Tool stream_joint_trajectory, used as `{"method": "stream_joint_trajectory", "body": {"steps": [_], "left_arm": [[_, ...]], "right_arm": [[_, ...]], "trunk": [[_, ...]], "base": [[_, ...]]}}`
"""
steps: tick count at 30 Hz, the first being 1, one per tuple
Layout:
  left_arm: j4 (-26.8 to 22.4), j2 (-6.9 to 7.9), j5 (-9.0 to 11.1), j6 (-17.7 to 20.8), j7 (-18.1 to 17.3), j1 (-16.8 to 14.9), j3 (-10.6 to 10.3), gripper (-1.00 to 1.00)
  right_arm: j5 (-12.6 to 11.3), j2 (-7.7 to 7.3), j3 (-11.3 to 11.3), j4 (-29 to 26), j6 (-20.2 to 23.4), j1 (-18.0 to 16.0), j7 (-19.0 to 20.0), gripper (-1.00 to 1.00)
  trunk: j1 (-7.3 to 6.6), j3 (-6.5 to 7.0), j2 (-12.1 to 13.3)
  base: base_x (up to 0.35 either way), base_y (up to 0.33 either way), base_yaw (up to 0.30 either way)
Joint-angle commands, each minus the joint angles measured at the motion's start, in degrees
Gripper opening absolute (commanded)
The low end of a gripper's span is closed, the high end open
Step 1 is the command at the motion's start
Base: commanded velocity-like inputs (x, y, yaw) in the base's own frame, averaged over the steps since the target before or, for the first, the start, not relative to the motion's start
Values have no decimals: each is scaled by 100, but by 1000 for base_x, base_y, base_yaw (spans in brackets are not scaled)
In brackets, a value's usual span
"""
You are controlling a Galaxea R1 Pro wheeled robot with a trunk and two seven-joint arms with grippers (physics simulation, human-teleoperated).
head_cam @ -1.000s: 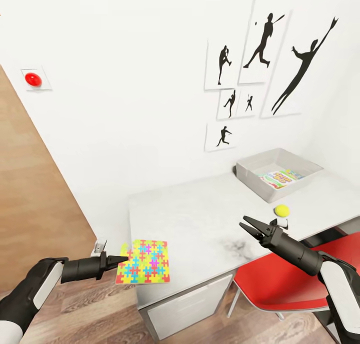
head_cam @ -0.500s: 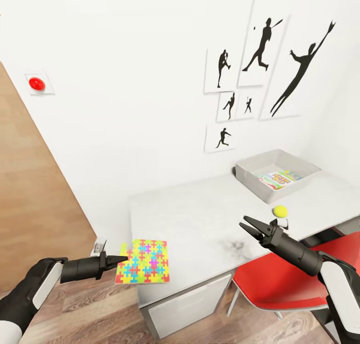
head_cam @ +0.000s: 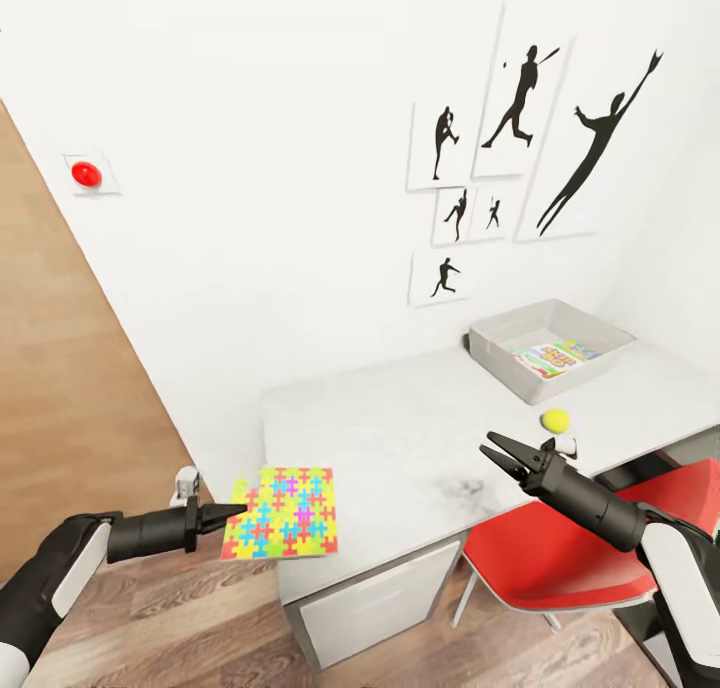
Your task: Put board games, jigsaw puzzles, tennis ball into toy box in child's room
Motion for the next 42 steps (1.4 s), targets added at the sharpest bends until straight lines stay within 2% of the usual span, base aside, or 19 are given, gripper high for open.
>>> {"method": "stream_joint_trajectory", "body": {"steps": [1,3,6,11,16,26,42], "left_arm": [[-5,52,-18,22,-194,-3,2,-100],[-26,161,-23,24,-545,-3,5,-100],[-221,248,-26,28,-935,-3,4,-100],[-642,396,3,28,-1146,-9,-8,-100],[-754,506,-16,28,-1198,-5,10,-100],[-785,518,-16,28,-1205,-3,-45,-100],[-803,521,-14,28,-1214,-3,-45,-100]], "right_arm": [[19,-4,-36,2,23,-5,-2,100],[22,-5,-140,3,23,-5,-122,100],[1,-8,-246,9,58,-5,-257,100],[8,3,-304,5,60,-5,-297,100],[17,19,-312,4,56,-5,-320,100],[18,5,-317,4,55,-5,-292,100],[18,2,-319,4,55,-5,-291,100]], "trunk": [[-23,10,34],[-66,46,114],[-132,99,234],[-242,189,435],[-352,279,635],[-572,507,1036],[-572,608,1036]], "base": [[-226,0,0],[-229,0,0],[-90,0,0],[-17,0,0],[-2,0,0],[0,0,-168],[-96,0,-219]]}}
